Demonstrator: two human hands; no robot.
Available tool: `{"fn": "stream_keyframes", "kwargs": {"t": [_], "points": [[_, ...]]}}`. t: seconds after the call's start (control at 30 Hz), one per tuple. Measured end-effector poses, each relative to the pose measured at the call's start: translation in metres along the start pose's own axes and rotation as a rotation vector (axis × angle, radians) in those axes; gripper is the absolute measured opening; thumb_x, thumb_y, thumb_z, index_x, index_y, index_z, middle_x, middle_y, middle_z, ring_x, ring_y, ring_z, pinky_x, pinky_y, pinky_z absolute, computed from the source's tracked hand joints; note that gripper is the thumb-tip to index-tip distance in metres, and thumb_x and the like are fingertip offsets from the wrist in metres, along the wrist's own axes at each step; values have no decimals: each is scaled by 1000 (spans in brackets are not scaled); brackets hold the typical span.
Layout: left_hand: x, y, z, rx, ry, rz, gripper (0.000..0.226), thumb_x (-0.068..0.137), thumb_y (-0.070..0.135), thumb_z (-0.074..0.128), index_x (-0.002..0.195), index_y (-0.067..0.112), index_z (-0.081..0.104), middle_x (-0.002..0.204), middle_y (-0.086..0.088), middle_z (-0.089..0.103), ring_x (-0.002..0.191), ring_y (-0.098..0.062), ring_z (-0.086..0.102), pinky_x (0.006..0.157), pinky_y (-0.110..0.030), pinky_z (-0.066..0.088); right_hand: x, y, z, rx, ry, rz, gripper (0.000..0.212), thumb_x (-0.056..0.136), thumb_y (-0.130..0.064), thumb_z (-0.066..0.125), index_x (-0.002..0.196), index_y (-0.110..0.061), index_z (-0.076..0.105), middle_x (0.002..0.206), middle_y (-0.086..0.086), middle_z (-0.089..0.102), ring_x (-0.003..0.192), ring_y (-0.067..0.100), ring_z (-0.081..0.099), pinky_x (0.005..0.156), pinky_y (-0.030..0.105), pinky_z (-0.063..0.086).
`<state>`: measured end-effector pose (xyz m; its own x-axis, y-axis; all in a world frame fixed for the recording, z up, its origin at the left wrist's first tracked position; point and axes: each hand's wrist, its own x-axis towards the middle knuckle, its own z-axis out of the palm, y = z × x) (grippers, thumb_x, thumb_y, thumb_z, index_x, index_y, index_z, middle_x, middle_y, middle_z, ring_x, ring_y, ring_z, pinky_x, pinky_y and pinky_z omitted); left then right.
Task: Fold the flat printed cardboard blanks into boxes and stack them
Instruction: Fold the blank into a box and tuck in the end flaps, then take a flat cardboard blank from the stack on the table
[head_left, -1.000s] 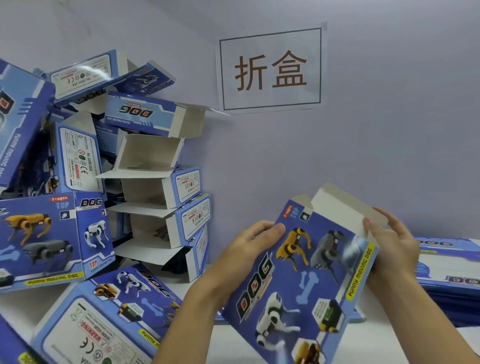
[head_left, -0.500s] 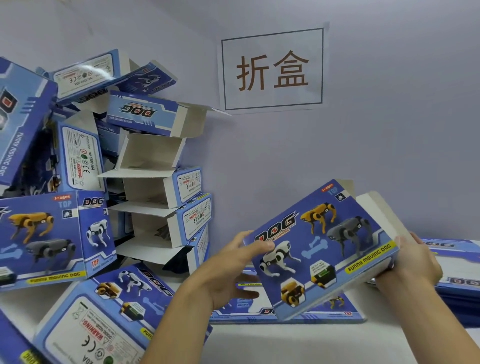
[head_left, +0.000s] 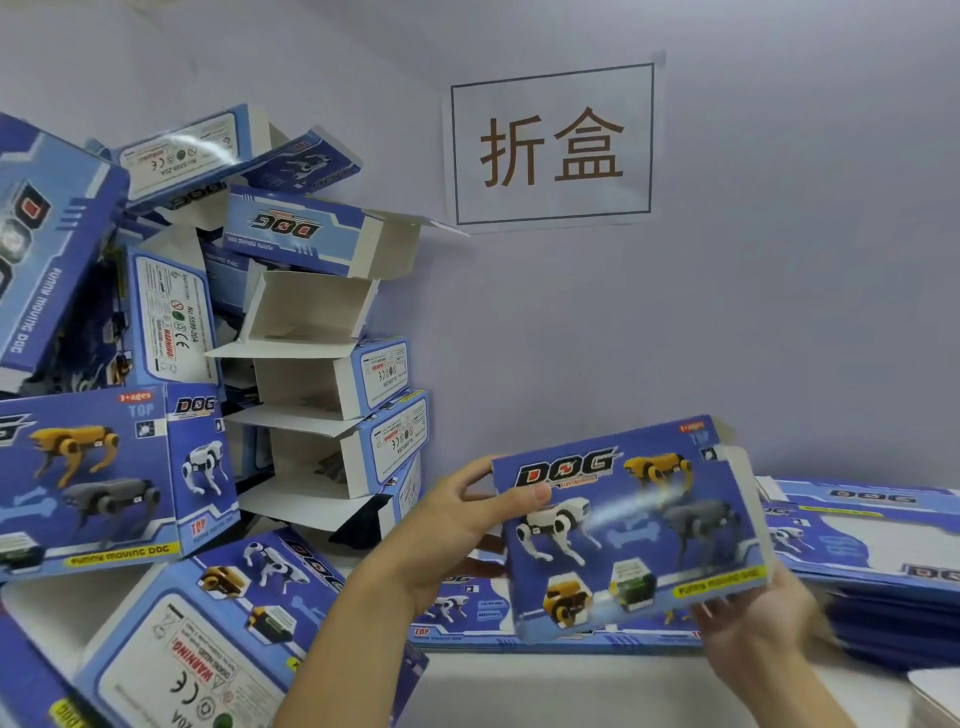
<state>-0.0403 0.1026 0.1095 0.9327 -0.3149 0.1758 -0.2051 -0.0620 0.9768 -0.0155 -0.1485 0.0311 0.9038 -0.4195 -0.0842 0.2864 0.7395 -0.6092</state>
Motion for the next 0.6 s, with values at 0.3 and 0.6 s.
{"fn": "stream_keyframes", "kwargs": {"t": [0.3, 0.6], "points": [[-8, 28, -28, -479, 448, 411, 60, 62, 40, 79, 118, 24, 65, 97, -2, 77, 79, -21, 75, 66, -36, 62, 2, 16, -11, -369, -170, 39, 46, 105, -39, 33, 101, -14, 72, 75, 14, 75, 44, 21, 64, 37, 18, 39], [-14, 34, -42, -660, 642, 629, 63, 72, 31, 76, 131, 27, 55, 121, 0, 70, 109, -27, 68, 87, -44, 59, 0, 19, -6, -466, -180, 71, 42, 104, -37, 36, 104, -14, 71, 79, 16, 74, 49, 22, 64, 43, 20, 42]]}}
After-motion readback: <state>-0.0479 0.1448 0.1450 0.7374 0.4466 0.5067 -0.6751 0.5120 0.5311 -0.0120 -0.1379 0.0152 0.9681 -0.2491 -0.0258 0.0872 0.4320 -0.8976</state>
